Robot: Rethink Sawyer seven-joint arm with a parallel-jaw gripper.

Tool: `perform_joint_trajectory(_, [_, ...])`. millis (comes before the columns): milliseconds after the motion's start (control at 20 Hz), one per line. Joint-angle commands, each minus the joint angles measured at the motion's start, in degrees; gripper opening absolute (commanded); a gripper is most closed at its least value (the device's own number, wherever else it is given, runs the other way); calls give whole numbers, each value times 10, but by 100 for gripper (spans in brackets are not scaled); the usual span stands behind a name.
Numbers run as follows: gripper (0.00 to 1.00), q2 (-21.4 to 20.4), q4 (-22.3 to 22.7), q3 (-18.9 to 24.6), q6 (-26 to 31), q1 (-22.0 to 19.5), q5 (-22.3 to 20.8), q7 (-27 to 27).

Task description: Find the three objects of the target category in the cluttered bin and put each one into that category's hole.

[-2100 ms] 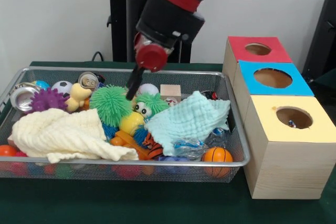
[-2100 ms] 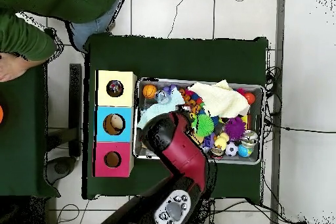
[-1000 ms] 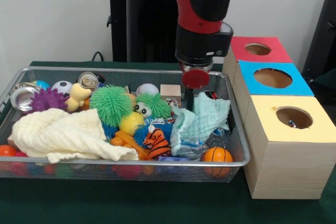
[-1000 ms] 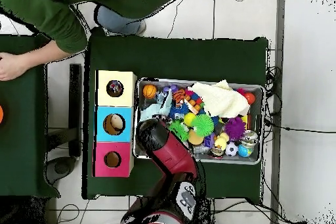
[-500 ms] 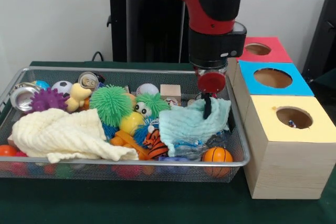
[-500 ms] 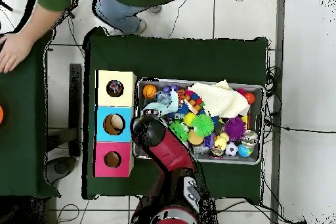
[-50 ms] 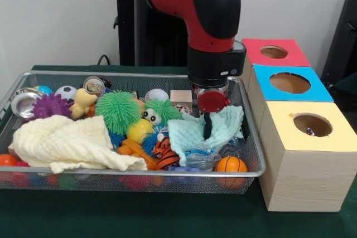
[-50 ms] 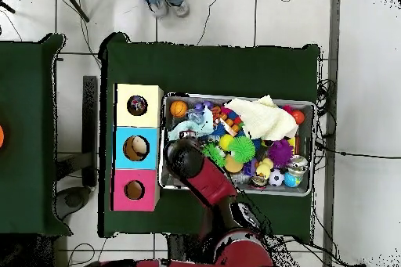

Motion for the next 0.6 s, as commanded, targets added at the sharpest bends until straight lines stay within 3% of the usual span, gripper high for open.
perform_joint_trajectory(50, [100,42,11,63,-30,-10,-34,83])
perform_joint_trajectory(250, [100,61,-32,-10,-63,37,-53,51])
perform_joint_trajectory(300, [0,67,-47,-38,-60,56,-54,39])
perform_joint_trajectory(400, [0,76,-63,-71,-27,81,-34,26])
perform_joint_trajectory(500, [0,68,-60,-58,-25,59,-52,26])
perform_joint_trajectory(600, [0,72,-70,-76,-1,54,-67,4])
